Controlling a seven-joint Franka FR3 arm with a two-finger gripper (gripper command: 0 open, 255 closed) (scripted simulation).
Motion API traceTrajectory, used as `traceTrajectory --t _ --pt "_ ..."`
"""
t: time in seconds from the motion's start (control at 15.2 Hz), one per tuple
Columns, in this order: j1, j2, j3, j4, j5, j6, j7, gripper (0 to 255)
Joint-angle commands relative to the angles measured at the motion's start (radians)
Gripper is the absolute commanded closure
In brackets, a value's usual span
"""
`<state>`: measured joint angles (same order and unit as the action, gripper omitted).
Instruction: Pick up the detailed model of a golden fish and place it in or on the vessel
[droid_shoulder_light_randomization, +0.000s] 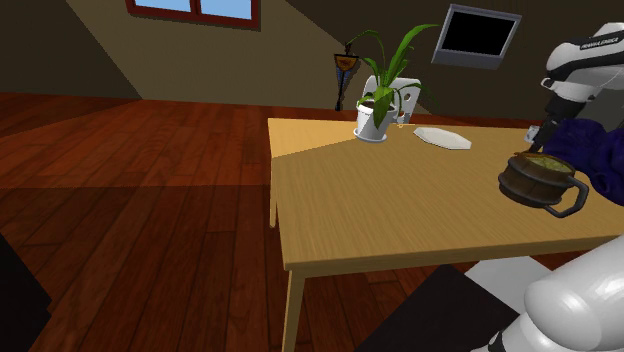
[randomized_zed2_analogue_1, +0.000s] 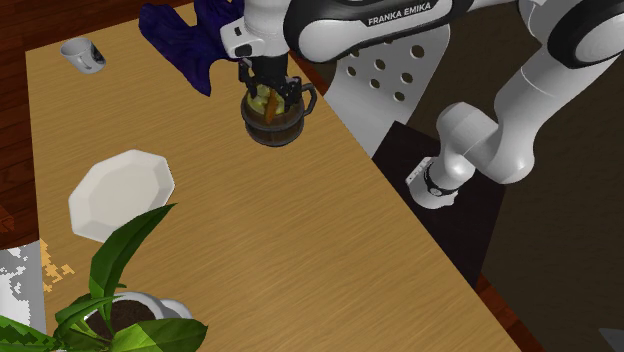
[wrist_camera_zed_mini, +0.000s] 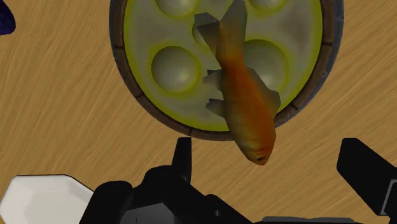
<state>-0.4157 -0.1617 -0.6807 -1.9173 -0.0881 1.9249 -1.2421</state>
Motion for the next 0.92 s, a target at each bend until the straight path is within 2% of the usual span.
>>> traceTrajectory --t 0.0,0.4,0.86 --pt "-0.002 -0.024 0.015 -0.046 -0.018 0.058 0.061 0" --pt "-0.002 0.003 0.003 -0.097 -0.002 0.131 0.05 0" --pt "-0.002 0.003 0.003 -0.097 -0.002 0.131 0.05 0"
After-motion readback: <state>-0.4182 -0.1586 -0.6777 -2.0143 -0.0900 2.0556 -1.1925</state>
